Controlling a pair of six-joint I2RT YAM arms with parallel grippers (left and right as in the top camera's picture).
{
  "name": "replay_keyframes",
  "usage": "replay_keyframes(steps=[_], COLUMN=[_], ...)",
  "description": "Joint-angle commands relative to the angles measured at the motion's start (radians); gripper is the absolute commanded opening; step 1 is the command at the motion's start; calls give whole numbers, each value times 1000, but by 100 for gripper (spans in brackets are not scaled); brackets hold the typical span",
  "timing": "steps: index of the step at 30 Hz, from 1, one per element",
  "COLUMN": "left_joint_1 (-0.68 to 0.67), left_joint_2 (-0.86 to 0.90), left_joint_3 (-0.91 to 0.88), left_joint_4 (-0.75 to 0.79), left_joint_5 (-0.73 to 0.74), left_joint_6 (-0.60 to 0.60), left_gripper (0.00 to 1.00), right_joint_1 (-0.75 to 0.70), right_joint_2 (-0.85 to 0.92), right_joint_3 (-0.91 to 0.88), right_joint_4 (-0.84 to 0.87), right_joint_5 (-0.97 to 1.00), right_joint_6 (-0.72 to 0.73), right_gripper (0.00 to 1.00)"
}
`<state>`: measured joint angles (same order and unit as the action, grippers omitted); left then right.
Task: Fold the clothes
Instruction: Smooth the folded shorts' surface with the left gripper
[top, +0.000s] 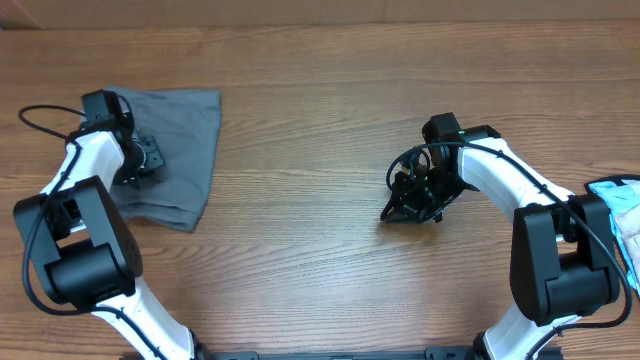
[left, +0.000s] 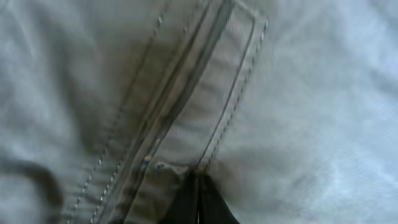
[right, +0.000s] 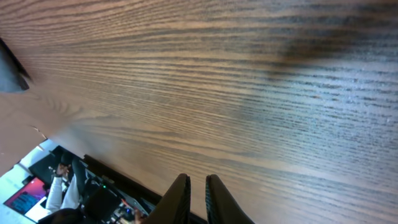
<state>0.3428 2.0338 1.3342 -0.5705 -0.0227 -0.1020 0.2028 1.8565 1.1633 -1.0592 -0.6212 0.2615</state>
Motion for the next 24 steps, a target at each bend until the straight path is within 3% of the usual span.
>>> replay_keyframes(steps=[1, 13, 17, 24], left_joint_1=[38, 130, 158, 144], left_joint_2=[134, 182, 182, 141], left_joint_3=[-26, 2, 21, 102], left_joint_4=[45, 132, 117, -9], left_joint_5=[-36, -39, -39, 97], left_joint_6=[40, -71, -102, -99], left_gripper=[4, 4, 4, 4], right_joint_1=[-1, -1, -1, -1], right_joint_2=[-5, -5, -5, -5], right_joint_3=[18, 18, 18, 18], right_joint_4=[1, -26, -34, -35], right_joint_5=[2, -1, -1, -1], right_joint_6=[0, 8, 8, 26], right_gripper=[13, 13, 12, 12])
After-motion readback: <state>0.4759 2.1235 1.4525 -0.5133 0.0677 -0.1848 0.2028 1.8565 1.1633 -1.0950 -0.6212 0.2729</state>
